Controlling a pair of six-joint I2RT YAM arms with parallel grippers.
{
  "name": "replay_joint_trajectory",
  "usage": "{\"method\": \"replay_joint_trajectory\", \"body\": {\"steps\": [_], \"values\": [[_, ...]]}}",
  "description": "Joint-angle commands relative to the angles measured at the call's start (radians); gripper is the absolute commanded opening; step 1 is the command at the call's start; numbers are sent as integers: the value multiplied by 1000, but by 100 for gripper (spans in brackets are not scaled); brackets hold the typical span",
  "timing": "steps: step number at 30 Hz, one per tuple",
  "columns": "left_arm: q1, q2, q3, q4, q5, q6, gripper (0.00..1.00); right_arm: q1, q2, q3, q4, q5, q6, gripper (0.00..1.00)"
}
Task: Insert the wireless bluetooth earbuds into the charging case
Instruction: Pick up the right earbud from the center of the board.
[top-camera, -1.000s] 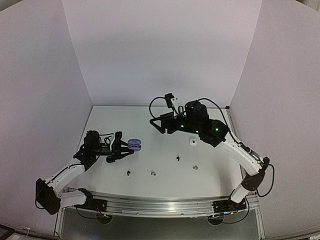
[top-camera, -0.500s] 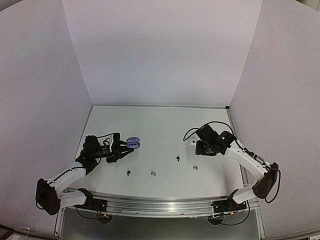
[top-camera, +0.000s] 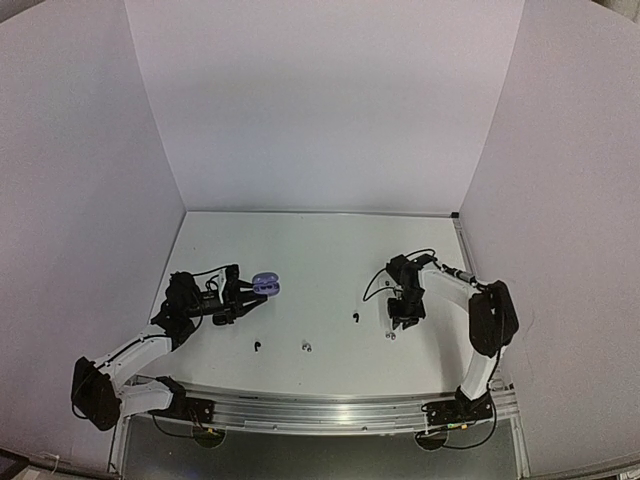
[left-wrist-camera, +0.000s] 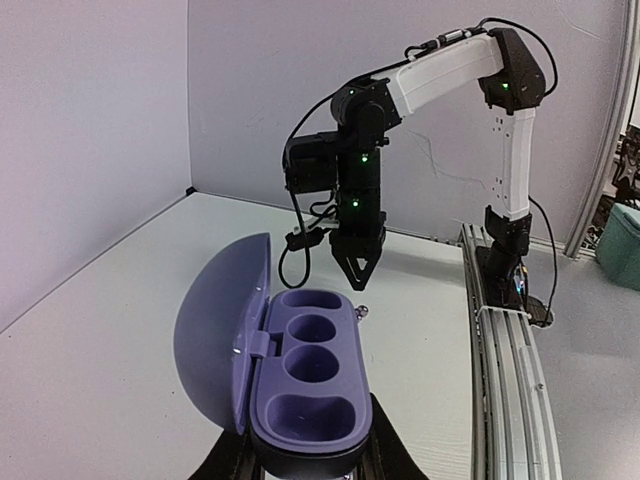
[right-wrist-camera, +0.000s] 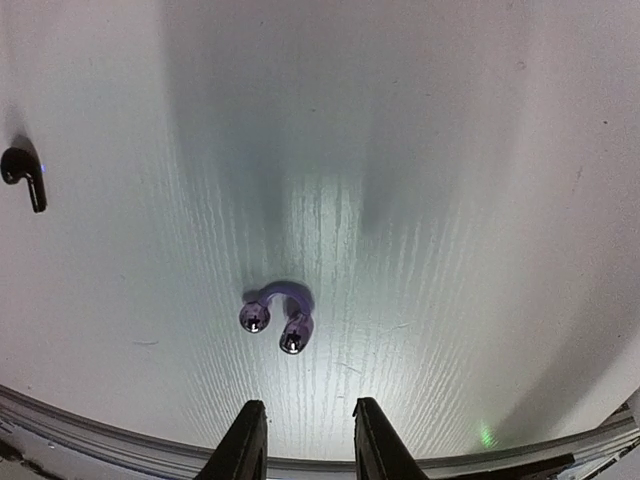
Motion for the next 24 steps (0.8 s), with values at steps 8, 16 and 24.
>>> {"method": "replay_joint_trajectory", "body": {"steps": [8,16,24], "values": [[4,-5,9,35,-19,-4,0,1,120,66,-10,-45,-72,23],[8,-5,16,22,-21,-8,0,2,153,78,-9,-31,-73,18],[10,-3,18,20,-20,-5,0,2,155,54,-8,-28,-55,17]]}}
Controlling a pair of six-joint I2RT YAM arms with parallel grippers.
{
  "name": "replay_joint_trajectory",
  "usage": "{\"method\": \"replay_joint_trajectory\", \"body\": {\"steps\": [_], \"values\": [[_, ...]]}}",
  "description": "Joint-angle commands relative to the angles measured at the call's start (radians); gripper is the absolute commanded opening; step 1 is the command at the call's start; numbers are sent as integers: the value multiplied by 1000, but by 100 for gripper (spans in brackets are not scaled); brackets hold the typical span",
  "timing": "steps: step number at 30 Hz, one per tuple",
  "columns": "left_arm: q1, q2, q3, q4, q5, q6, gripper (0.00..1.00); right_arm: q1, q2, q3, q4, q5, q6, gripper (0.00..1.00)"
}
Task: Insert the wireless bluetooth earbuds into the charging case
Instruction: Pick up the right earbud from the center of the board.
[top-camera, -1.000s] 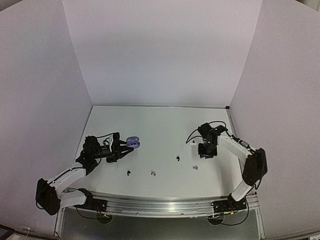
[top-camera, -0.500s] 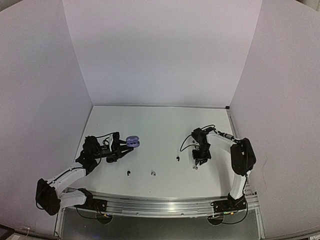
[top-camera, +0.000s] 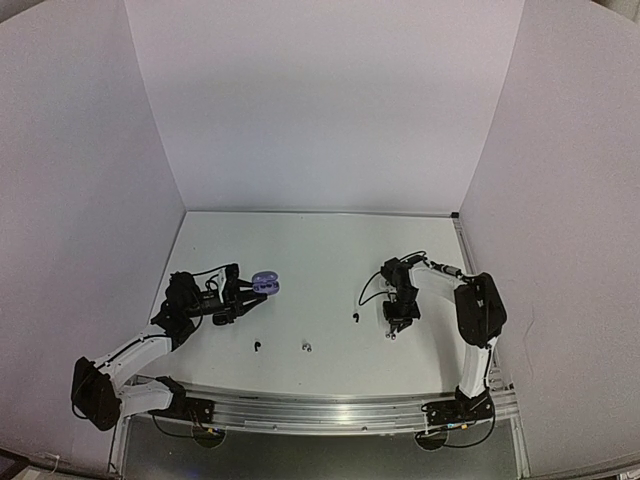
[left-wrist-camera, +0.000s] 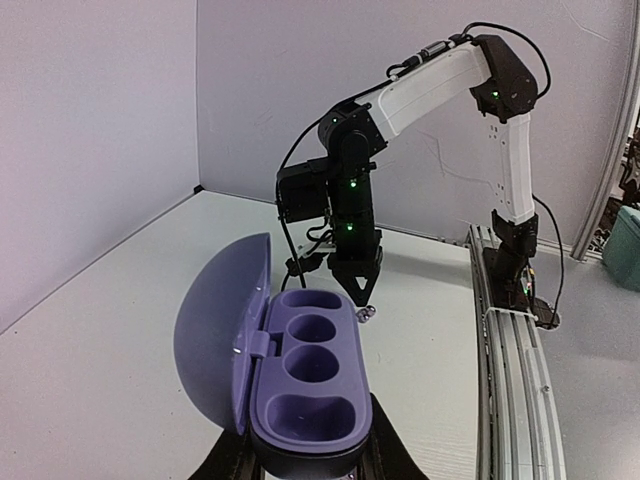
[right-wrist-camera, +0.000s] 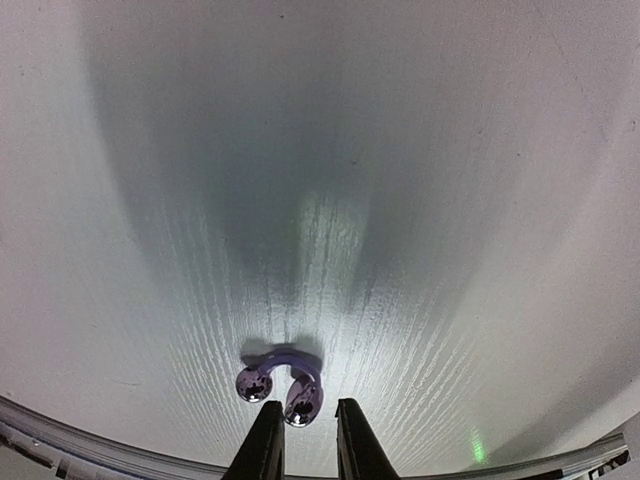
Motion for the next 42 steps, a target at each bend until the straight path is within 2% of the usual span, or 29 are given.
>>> {"method": "replay_joint_trajectory", "body": {"steps": [1,28,37,42], "values": [[6,-4,18,23,0,-5,0,1,12,4,-13,-1,13,17],[6,-19,10,13,-9,0,0,29,51,-30,31,30,53,13],[6,-20,10,13,-12,3,0,31,62,-30,60,32,70,6],[6,-23,10,3,-18,12,0,40,6,-22,59,61,93,0]]}}
